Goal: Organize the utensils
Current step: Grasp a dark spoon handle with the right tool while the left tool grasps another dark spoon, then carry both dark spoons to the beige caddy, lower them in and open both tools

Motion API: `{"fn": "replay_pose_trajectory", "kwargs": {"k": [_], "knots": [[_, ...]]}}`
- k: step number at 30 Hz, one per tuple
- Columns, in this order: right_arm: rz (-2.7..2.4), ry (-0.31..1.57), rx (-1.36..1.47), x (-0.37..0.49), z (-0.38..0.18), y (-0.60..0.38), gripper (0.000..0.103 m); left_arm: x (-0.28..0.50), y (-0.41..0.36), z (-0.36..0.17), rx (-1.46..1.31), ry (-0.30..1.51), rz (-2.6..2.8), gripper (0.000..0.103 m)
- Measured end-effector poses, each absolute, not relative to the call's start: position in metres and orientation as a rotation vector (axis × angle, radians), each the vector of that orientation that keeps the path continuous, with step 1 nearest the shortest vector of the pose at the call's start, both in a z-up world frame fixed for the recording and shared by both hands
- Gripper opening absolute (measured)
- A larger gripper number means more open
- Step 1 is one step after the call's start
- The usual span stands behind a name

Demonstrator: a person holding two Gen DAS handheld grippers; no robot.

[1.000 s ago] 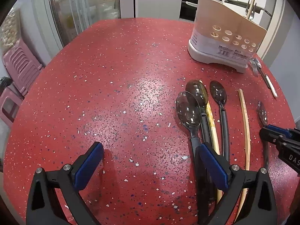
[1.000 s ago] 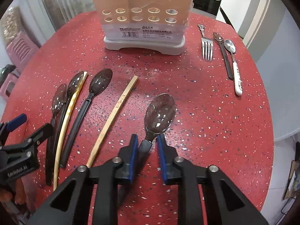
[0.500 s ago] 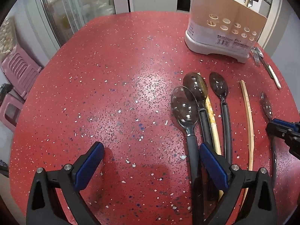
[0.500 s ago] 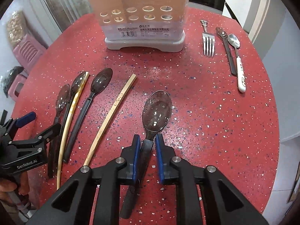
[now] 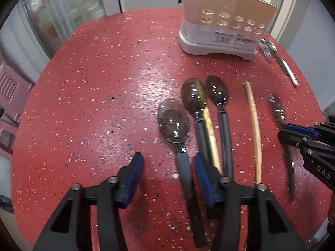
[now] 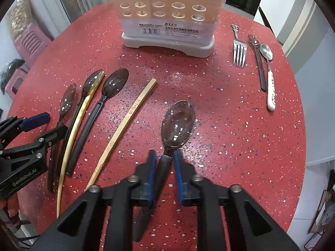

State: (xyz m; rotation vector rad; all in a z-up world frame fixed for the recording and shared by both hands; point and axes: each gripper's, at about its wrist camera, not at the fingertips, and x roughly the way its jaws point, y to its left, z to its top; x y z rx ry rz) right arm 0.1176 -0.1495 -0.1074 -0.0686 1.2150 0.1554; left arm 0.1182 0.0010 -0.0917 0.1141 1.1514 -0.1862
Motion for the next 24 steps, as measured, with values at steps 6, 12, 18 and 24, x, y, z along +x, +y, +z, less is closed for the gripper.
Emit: {"fn": "replay_pose_trajectory", "kwargs": {"k": [6, 12, 18, 24], "knots": [[0.211, 1.2, 0.024, 0.115, -0.107, -0.166, 0.012, 0.112, -0.011, -0.09, 0.132, 1.135, -0.227, 0.036], [0.277, 1.137, 0.134, 0.103, -0.1, -0.188, 0.012, 0.091, -0.006, -0.079, 0.075, 1.054, -0.242, 0.036], [0.342, 1.046, 0.227, 0.094, -0.077, -0.202, 0.012, 0.079, 0.006, -0.051, -0.029, 0.938, -0.256, 0.036], [0.38, 0.945, 0.274, 0.092, -0.043, -0.207, 0.013, 0.081, 0.011, -0.019, -0.083, 0.851, -0.273, 0.036]]}}
